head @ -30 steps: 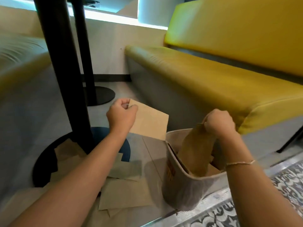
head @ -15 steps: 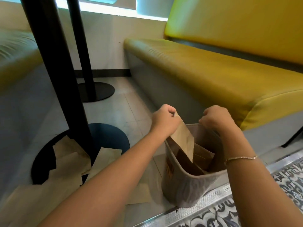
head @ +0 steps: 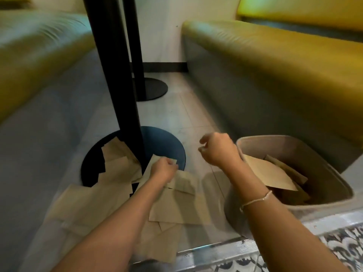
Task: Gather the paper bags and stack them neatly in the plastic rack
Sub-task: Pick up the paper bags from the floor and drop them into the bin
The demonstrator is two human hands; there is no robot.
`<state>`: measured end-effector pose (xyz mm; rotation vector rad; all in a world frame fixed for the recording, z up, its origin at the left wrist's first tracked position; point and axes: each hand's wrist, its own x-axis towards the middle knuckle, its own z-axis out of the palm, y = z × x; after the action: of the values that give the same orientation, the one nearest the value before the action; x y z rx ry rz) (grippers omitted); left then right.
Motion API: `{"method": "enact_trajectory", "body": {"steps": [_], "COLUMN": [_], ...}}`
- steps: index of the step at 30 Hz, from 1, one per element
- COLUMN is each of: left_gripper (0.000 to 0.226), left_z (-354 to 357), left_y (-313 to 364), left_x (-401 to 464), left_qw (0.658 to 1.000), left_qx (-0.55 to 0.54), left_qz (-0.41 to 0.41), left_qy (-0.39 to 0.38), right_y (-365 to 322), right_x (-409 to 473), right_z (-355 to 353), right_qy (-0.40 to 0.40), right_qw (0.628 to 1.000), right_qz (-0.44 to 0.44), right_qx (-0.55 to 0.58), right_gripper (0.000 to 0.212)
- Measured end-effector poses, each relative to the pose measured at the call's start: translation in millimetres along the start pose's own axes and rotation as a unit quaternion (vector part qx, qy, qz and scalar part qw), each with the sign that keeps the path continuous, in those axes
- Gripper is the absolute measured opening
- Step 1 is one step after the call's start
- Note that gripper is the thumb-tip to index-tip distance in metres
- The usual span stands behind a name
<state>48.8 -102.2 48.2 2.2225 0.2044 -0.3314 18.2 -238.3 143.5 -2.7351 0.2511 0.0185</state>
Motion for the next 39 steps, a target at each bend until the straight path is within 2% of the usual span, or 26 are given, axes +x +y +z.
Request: {"method": "enact_trajectory", "body": {"steps": [4, 7, 9, 11, 14, 16, 19, 23, 27, 30, 33, 37, 39], "left_gripper": [0.029, 0.027, 0.031, 0.037, 0.04, 0.043, 0.051, 0.06, 0.061, 0.054, 0.025, 0.027, 0.031], "left_z": [3, 11, 20, 29, 37, 40, 47, 51, 59, 61, 59, 54, 54], "left_y": [-63, -88, -100, -106, -106, -101, -93, -90, -94, -93, -95, -110, -110], "left_x": [15, 24, 31, 34, 41, 49, 64, 85, 96, 96, 95, 90, 84], "left_qw": [0.989, 0.98, 0.977, 0.976, 0.971, 0.966, 0.959, 0.967, 0.969, 0.967, 0.957, 0.962, 0.96], "left_qx": [0.138, 0.178, 0.181, 0.175, 0.219, 0.244, 0.274, 0.238, 0.221, 0.223, 0.269, 0.269, 0.281], "left_qz": [-0.045, -0.081, -0.1, -0.118, -0.096, -0.058, -0.019, -0.074, -0.105, -0.123, -0.103, -0.055, 0.007], "left_qy": [-0.033, -0.038, -0.047, -0.05, 0.023, 0.07, 0.072, 0.049, 0.033, 0.018, 0.008, 0.002, 0.016], "right_y": [12, 44, 59, 69, 68, 66, 68, 70, 97, 75, 62, 42, 32], "right_x": [7, -2, -11, -14, -12, -8, -7, -6, 8, -6, -10, -5, -2], "right_z": [93, 154, 186, 208, 211, 211, 207, 214, 250, 218, 209, 182, 156], "right_qy": [-0.154, -0.223, -0.228, -0.2, -0.166, -0.173, -0.184, -0.212, -0.223, -0.211, -0.169, -0.164, -0.161], "right_qw": [0.985, 0.964, 0.953, 0.945, 0.933, 0.919, 0.905, 0.897, 0.902, 0.918, 0.94, 0.954, 0.959], "right_qz": [0.026, 0.117, 0.181, 0.25, 0.318, 0.354, 0.383, 0.388, 0.369, 0.334, 0.294, 0.23, 0.208], "right_qx": [-0.073, -0.088, -0.087, -0.071, -0.017, 0.021, 0.027, 0.025, 0.025, 0.018, 0.042, 0.103, 0.107], "right_gripper": [0.027, 0.027, 0.039, 0.059, 0.08, 0.085, 0.084, 0.081, 0.078, 0.058, 0.034, 0.032, 0.032]}}
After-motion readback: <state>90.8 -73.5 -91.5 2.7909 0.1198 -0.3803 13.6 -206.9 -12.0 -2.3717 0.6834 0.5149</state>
